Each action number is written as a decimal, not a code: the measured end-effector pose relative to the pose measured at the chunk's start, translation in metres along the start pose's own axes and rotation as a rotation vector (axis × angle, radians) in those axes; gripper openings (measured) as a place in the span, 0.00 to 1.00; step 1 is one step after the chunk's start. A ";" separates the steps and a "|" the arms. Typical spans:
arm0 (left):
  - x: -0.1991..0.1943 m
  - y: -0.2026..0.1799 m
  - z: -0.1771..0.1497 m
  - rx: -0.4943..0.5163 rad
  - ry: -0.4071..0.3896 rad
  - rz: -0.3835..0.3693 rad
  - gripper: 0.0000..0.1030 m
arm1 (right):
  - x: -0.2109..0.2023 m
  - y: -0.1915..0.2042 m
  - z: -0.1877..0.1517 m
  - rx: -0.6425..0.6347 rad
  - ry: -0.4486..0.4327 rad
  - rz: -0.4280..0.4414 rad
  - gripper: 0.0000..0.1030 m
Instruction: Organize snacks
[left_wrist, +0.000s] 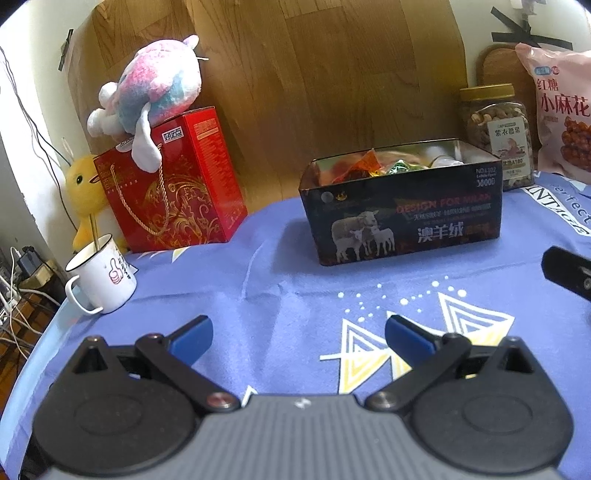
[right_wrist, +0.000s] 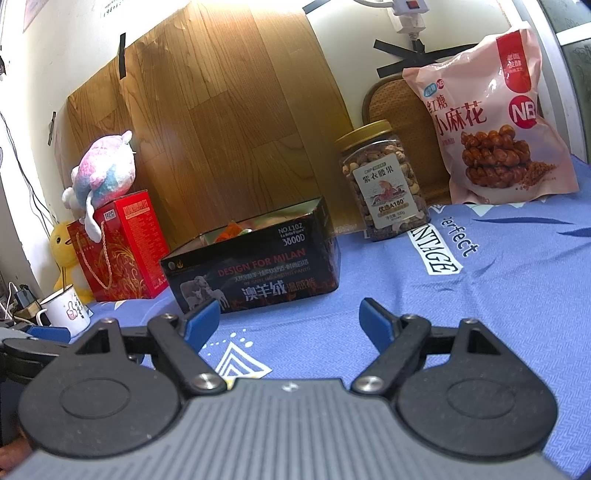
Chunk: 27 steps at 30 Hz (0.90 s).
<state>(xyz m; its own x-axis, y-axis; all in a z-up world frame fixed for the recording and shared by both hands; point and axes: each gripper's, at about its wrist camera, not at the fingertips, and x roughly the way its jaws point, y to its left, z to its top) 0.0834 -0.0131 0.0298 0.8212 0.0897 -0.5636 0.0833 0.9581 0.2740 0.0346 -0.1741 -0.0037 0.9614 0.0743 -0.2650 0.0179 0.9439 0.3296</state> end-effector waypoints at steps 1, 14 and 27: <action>0.000 0.000 0.000 0.001 0.000 0.001 1.00 | 0.000 0.000 0.000 0.000 0.000 0.000 0.82; -0.001 0.001 0.000 -0.002 0.001 -0.022 1.00 | -0.002 0.000 0.000 0.005 -0.010 0.003 0.82; 0.001 -0.002 -0.002 0.012 0.013 -0.035 1.00 | -0.002 0.000 0.000 0.007 -0.014 0.004 0.82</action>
<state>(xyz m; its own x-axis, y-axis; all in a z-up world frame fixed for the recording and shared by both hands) 0.0830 -0.0147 0.0267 0.8104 0.0598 -0.5829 0.1188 0.9574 0.2634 0.0325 -0.1741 -0.0031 0.9651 0.0733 -0.2515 0.0163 0.9414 0.3368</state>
